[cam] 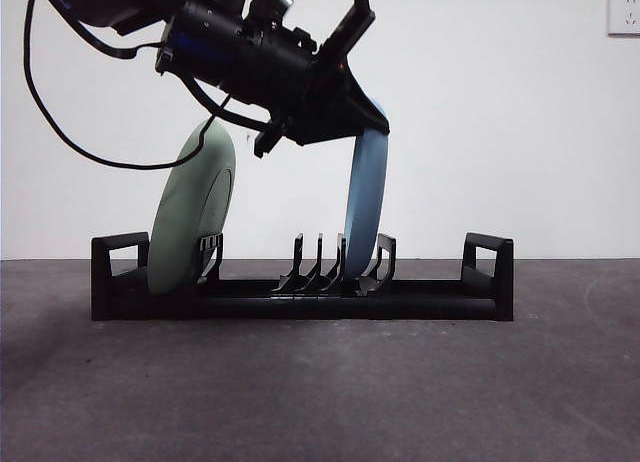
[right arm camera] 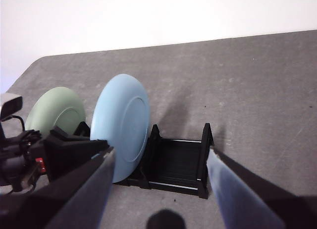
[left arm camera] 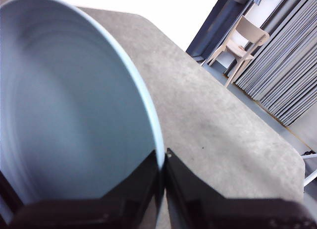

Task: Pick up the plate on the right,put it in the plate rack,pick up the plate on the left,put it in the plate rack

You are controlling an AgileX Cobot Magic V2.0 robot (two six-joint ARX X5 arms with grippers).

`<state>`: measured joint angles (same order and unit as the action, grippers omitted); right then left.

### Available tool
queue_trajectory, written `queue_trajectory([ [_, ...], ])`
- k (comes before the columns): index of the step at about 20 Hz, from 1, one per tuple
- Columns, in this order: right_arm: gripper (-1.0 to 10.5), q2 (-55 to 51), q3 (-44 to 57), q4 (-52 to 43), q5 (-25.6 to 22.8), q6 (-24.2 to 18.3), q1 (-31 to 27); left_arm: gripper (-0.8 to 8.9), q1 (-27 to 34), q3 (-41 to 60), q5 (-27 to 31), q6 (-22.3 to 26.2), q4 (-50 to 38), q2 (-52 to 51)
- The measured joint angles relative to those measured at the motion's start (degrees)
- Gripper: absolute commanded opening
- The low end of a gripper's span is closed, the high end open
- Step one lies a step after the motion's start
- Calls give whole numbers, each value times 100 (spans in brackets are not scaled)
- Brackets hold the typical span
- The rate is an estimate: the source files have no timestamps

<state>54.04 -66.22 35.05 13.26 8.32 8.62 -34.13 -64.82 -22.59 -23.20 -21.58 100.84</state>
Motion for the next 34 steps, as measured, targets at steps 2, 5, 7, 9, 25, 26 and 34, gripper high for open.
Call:
queue_trajectory([
  [2, 312, 20, 0, 2, 0, 0, 0, -8, 0, 0, 57, 13, 85, 9],
  [5, 312, 74, 0, 2, 0, 0, 0, 0, -37, 0, 186, 138, 284, 9],
  [7, 312, 122, 0, 2, 0, 0, 0, 0, -101, 0, 297, 297, 409, 9],
  [9, 312, 153, 0, 2, 0, 0, 0, 1, -181, -2, 426, 470, 492, 9],
  [25, 310, 195, 0, 105, 2, 0, 0, 321, -472, -9, 758, 1062, 1453, -208],
  [26, 304, 195, 0, 118, 2, 0, 0, 321, -522, -7, 758, 1134, 1526, -308],
  [34, -12, 254, 0, 295, 2, -90, 0, -4, -780, -9, 970, 1891, 2472, -1740],
])
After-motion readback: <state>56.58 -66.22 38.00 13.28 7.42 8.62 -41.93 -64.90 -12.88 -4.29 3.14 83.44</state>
